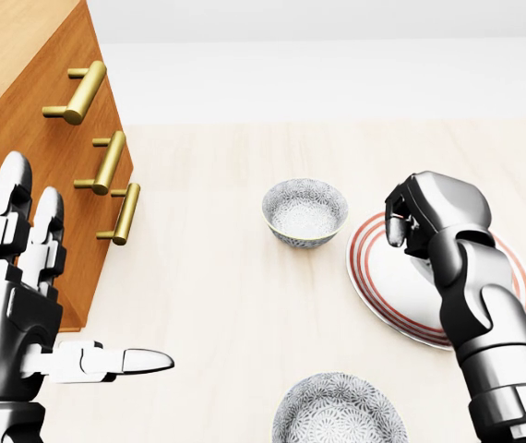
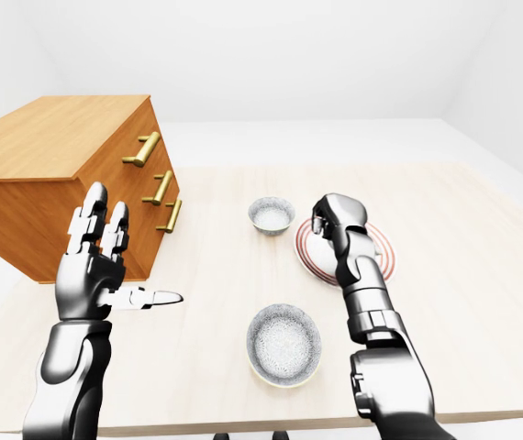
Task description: Put the bowl in the middle on the plate.
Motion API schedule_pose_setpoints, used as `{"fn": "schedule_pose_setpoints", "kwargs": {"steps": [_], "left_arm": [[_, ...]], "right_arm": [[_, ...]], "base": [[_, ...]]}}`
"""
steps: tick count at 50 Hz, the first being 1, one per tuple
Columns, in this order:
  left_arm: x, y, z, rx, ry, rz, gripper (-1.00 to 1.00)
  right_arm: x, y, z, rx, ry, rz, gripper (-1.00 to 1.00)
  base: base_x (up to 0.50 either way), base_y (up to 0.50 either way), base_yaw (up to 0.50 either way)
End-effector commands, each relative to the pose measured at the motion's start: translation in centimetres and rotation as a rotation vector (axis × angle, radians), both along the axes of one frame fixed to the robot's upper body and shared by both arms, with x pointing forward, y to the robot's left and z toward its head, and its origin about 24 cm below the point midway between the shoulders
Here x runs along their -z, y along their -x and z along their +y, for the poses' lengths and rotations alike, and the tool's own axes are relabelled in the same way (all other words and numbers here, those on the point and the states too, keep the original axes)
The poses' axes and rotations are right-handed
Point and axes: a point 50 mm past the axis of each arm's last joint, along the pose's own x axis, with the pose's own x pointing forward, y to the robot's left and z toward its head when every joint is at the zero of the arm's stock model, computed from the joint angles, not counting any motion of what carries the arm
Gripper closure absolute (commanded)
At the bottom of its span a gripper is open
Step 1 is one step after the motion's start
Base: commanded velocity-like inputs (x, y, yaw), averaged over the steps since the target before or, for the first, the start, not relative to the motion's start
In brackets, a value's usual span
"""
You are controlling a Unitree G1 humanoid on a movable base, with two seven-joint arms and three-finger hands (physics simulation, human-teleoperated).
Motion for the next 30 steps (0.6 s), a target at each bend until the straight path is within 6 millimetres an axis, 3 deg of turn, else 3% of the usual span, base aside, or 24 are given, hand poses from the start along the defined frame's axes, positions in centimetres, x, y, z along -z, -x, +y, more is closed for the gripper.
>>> {"fn": "schedule_pose_setpoints", "kwargs": {"steps": [1, 30], "left_arm": [[0.21, -0.09, 0.06, -0.002, 0.003, 0.010, -1.00], [1.00, -0.35, 0.25, 0.002, 0.020, 0.045, -1.00]], "right_arm": [[0.19, -0.51, -0.87, 0.028, 0.253, 0.018, 1.00], [0.31, -1.06, -0.93, 0.022, 0.347, 0.061, 1.00]], "base": [[0.00, 0.00, 0.00], [0.00, 0.00, 0.00]]}}
